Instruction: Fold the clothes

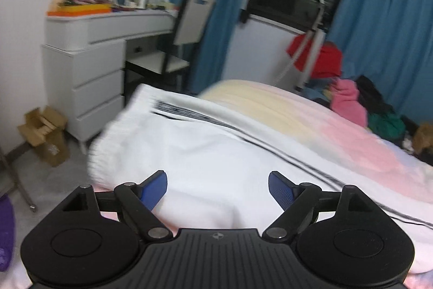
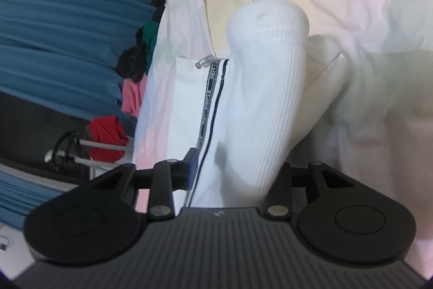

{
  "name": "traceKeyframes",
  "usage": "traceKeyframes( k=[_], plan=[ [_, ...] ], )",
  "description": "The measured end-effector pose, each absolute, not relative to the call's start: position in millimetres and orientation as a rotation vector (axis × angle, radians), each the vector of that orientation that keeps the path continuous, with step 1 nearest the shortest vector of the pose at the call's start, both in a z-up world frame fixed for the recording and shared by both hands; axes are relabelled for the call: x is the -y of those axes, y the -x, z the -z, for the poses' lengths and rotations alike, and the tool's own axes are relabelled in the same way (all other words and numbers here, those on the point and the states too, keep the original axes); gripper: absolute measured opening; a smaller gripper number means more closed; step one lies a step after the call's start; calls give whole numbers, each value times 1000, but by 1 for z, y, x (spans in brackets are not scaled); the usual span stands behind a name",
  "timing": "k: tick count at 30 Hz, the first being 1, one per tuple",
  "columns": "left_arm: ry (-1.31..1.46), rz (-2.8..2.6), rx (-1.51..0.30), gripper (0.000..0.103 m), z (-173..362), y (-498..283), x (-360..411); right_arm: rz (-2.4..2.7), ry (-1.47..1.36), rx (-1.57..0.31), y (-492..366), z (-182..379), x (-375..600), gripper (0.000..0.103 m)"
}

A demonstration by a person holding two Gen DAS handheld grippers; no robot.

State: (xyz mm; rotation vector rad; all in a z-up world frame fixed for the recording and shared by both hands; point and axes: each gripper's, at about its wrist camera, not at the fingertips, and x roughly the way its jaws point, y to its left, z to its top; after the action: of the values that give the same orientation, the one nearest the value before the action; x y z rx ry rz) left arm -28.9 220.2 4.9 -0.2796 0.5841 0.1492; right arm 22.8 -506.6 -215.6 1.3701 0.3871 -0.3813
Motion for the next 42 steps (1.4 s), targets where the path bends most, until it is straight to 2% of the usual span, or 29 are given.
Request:
traceKeyframes(
  k=[7, 12, 16, 20, 25, 36, 38, 39, 40, 42],
  plan=[
    [166, 2, -614, 84, 16, -16, -129, 359, -1378, -336, -22, 215, 507, 41],
    [139, 147, -583, 84, 54, -35, -74, 367, -1350, -323, -24, 213, 506, 41],
    [-7, 196, -570, 84, 84, -35, -46, 350, -1328, -294, -27, 212, 505, 41],
    [-63, 182, -685, 84, 105, -41, -36, 334, -1369, -247, -28, 218, 508, 41],
    [-74, 183, -706, 84, 105, -43, -36, 323, -1365, -223, -37, 217, 510, 42],
    [-98, 182, -750, 85, 105, -46, -37, 373, -1300, -297, -52, 228, 519, 41],
    [-99, 179, -751, 85, 101, -45, -38, 385, -1245, -304, -53, 222, 516, 37],
    [-99, 178, -751, 85, 100, -45, -39, 391, -1215, -310, -54, 218, 515, 33],
    [-100, 176, -751, 85, 98, -45, -39, 397, -1186, -315, -55, 215, 513, 24],
    [-101, 174, -751, 86, 95, -45, -40, 406, -1156, -309, -55, 206, 509, 17]
  ],
)
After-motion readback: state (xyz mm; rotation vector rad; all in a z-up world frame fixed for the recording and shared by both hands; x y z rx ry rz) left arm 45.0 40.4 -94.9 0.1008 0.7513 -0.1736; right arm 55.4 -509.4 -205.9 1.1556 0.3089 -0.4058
